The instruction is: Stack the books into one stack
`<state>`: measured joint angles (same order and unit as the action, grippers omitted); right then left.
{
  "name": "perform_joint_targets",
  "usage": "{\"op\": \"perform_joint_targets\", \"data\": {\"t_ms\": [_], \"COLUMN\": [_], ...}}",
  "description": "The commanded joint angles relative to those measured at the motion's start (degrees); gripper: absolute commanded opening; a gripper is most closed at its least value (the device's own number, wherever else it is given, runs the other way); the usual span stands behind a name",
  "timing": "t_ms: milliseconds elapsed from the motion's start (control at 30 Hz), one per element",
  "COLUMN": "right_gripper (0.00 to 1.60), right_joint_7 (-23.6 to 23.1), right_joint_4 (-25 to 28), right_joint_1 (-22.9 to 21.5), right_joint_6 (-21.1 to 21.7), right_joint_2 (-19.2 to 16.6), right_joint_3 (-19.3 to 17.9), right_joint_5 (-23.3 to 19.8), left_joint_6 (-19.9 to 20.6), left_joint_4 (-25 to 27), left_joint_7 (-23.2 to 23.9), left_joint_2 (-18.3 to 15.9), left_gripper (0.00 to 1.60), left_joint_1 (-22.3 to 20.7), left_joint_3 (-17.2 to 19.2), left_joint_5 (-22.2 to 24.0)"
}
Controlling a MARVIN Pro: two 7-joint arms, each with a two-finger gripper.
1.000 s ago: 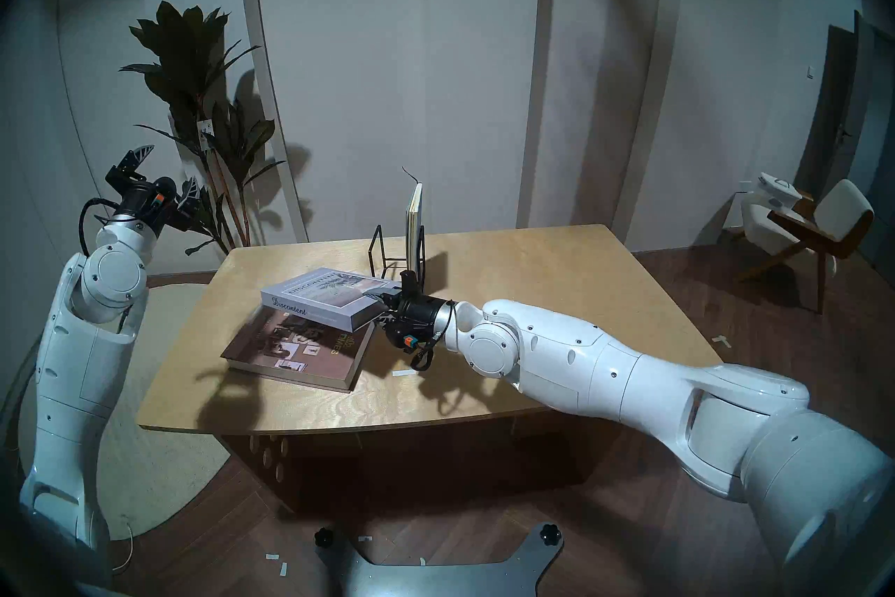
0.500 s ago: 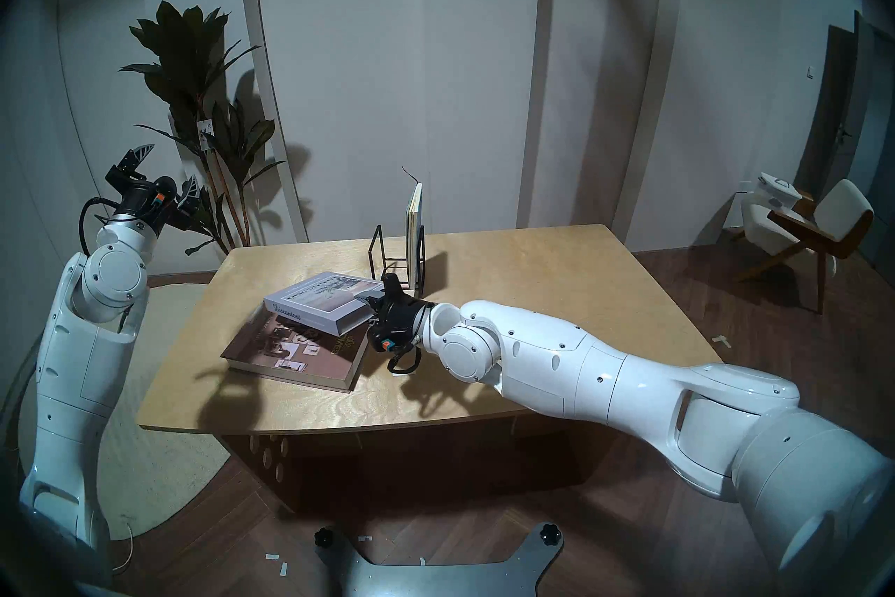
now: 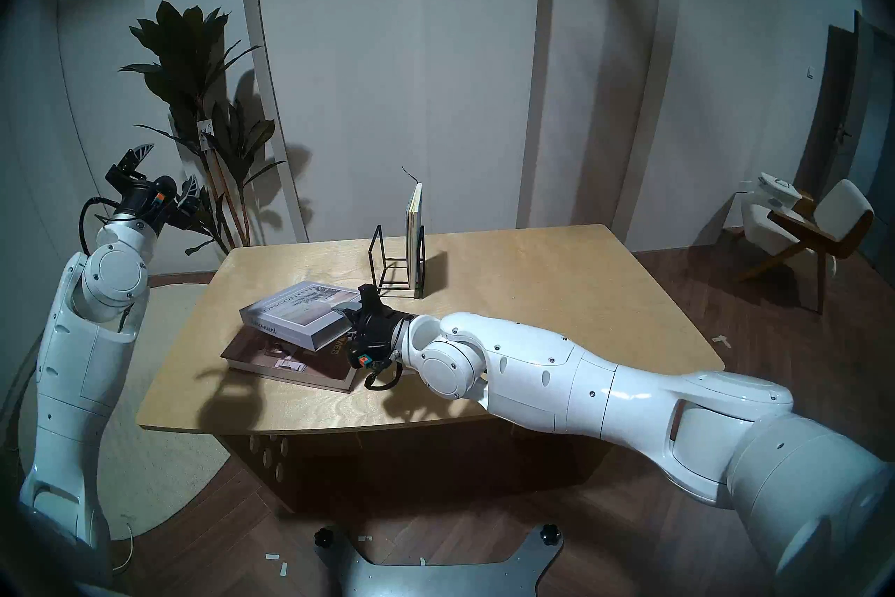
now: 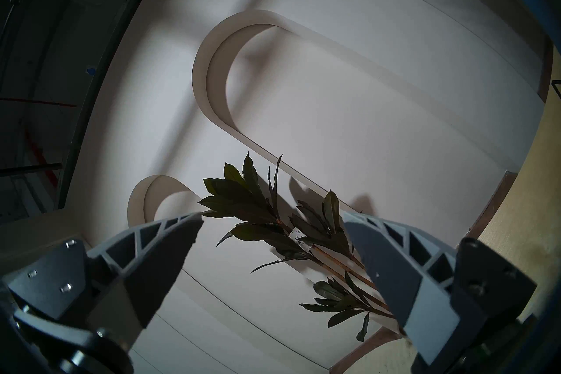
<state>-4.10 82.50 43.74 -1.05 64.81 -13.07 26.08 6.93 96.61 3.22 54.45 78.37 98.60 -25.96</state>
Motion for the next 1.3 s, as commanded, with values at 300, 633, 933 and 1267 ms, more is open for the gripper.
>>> {"op": "perform_joint_targets", "data": {"t_ms": [300,633,933,1267], "right_gripper": [0.00,0.00,0.00,0.00], "right_joint_7": [-3.90,-2.25,-2.23,-0.31], "right_joint_4": [2.99,0.88,-0.06,-10.95], "right_joint_1": [0.55,-0.24,0.01,-1.93], "right_joint_6": [0.65,-0.17,0.27,-1.98], "right_joint_2": [-2.52,-1.63,-1.39,4.81], "right_joint_3": [-0.86,2.85,3.73,2.42], "right_joint_5": [-3.66,2.91,3.69,2.69], "left_joint_6": [-0.06,-0.08,-0.07,-0.10], "left_joint_4": [0.77,0.77,0.77,0.77], "left_joint_7": [-0.27,-0.28,-0.28,-0.27], "left_joint_2": [-0.12,-0.12,-0.11,-0.12], "left_gripper": [1.60,1.60,1.60,1.60], "left_joint_1": [-1.46,-1.45,-1.46,-1.44], "left_joint_3": [0.22,0.22,0.22,0.23], "left_joint_5": [0.10,0.10,0.09,0.08]}}
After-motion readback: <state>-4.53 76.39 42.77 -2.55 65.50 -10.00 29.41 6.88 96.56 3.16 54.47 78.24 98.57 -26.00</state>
